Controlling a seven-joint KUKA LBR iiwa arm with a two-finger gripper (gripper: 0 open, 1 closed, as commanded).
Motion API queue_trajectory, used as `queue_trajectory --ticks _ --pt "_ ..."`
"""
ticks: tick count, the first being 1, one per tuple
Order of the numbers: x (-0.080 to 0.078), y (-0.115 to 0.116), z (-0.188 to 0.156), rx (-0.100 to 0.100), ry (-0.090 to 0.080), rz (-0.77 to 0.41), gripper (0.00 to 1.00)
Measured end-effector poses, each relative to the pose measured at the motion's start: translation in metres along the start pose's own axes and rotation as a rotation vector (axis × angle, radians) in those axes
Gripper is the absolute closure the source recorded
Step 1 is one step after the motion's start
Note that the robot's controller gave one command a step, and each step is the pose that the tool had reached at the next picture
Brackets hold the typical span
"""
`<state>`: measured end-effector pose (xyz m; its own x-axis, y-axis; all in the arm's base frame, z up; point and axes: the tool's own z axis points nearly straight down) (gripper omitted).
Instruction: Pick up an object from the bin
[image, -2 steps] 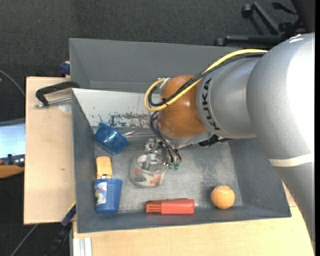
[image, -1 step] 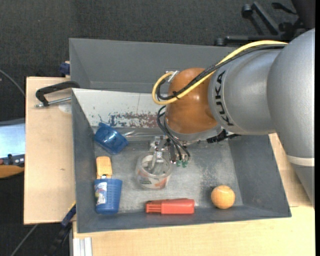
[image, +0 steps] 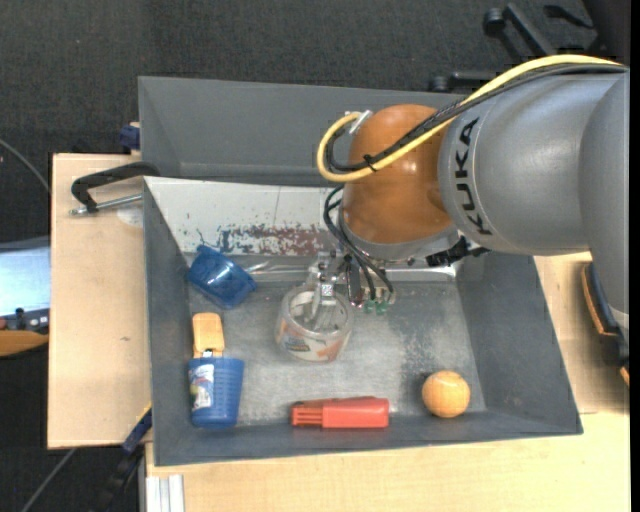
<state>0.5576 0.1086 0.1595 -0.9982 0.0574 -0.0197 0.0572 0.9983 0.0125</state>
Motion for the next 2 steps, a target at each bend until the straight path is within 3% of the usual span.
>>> queue_trajectory --ticks 1,2 --pt "-0.001 -0.003 -0.02 0.001 0.007 -0.026 1.0" --pt "-0.005 0.0 -0.087 0.0 0.005 -0.031 1.0"
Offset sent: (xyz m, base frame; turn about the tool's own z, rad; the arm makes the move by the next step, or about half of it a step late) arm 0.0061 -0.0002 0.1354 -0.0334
